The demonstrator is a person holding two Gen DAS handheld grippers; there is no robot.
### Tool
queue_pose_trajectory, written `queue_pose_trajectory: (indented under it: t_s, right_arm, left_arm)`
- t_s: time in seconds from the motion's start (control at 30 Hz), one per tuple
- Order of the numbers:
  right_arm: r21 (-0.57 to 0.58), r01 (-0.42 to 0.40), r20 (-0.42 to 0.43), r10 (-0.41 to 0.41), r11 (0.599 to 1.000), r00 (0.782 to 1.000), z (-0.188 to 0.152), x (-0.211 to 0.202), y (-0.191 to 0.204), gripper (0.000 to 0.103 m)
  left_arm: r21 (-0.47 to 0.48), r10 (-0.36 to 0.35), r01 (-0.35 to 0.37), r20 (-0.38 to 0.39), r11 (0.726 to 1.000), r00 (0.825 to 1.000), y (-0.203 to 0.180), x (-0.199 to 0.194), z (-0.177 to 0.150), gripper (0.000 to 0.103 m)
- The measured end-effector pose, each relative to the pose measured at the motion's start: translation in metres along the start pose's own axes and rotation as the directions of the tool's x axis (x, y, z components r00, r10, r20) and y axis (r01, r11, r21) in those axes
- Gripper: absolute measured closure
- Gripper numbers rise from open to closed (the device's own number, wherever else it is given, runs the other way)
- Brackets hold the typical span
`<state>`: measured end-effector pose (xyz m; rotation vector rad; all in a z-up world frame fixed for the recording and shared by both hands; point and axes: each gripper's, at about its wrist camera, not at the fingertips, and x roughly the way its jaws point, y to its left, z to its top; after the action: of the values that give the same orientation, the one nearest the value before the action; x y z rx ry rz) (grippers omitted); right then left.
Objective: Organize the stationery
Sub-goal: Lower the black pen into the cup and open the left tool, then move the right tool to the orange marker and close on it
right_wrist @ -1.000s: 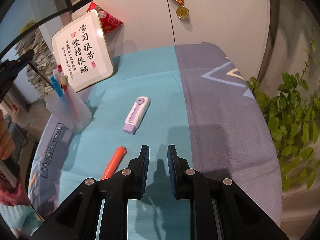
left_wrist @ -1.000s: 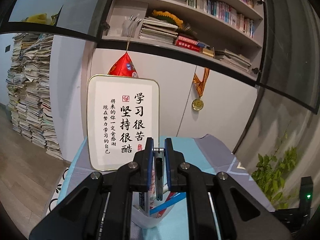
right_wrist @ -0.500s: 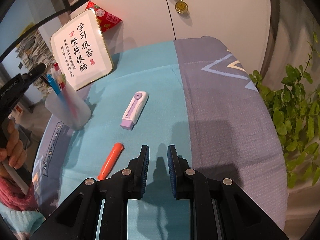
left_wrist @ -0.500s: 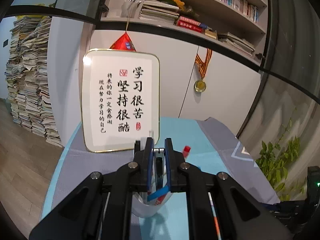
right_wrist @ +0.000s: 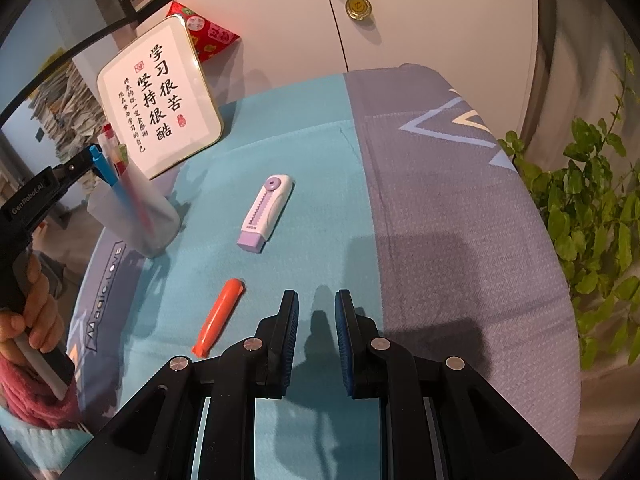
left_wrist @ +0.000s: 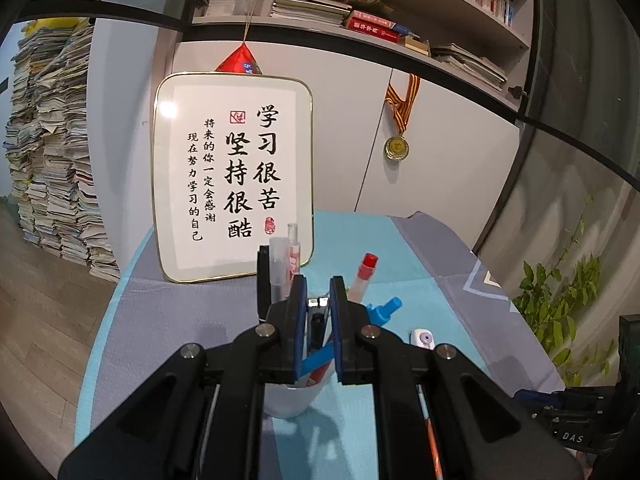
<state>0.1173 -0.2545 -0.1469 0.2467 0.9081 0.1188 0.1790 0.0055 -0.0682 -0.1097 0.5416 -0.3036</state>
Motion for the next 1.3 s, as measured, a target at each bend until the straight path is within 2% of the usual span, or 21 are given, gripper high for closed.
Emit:
queue_pose_trajectory:
  t_s: [0.03,0.1,0.17,0.4,0.53,0.73,0.83,0.87,0.97,1.0,1.2,1.3]
  right_arm:
    - [0.001,0.0,-0.001,0.0,1.0,1.0,0.0,0.0,0.0,0.085]
    - [0.001,0.0,-0.002,0.0,1.0,1.0,0.0,0.0,0.0,0.085]
    - [0.001,-0.001,-0.003,0.001,1.0,1.0,-0.001,0.0,0.0,0.085]
    - [-0.011,-0.011,-0.014,0.011,1.0,1.0,-0.004,0.002,0.007,0.085]
    - [-0.05,-0.037,-0.073,0.033,0.998,0.997,-0.006,0.013,0.022,0.085]
    - [-0.11,-0.061,-0.197,0.038,0.992,0.98,-0.007,0.042,0.052,0.085]
    - [-0.094,-0.041,-0.203,0.021,0.995,0.979,-0.003,0.049,0.057,0.085]
    - [-0.088,-0.033,-0.203,0.015,0.996,0.979,-0.002,0.05,0.059,0.083]
    - [-0.061,-0.02,-0.203,0.007,0.998,0.979,0.001,0.052,0.062,0.064]
    - [-0.05,-0.017,-0.203,0.006,0.999,0.979,0.002,0.053,0.063,0.062]
    - [0.017,-0.023,-0.216,0.027,1.0,0.976,0.011,0.057,0.068,0.062]
    - [0.003,-0.016,-0.223,0.016,1.0,0.975,0.013,0.061,0.08,0.062]
  left_arm:
    - [0.003,-0.003,0.003,-0.001,1.0,1.0,-0.001,-0.001,0.0,0.092]
    - [0.007,-0.006,0.006,0.004,1.0,1.0,-0.001,-0.003,0.001,0.081]
    - [0.011,-0.004,0.004,0.021,1.0,1.0,-0.003,-0.008,0.002,0.074]
    - [0.018,-0.023,0.022,0.085,1.0,0.996,-0.004,-0.037,0.005,0.073]
    - [0.054,-0.03,0.024,0.117,0.998,0.993,-0.009,-0.056,-0.003,0.071]
    - [0.084,-0.048,0.039,0.106,0.996,0.993,-0.009,-0.072,-0.027,0.066]
    - [0.109,-0.041,0.032,0.083,0.994,0.996,-0.008,-0.073,-0.04,0.066]
    - [0.114,-0.038,0.029,0.079,0.993,0.996,-0.007,-0.074,-0.043,0.066]
    - [0.117,-0.028,0.02,0.067,0.993,0.997,-0.002,-0.073,-0.051,0.066]
    - [0.111,-0.027,0.02,0.062,0.994,0.998,0.0,-0.072,-0.053,0.066]
    - [0.082,-0.028,0.024,0.048,0.996,0.998,0.011,-0.069,-0.057,0.066]
    - [0.076,-0.03,0.026,0.046,0.997,0.998,0.014,-0.069,-0.058,0.066]
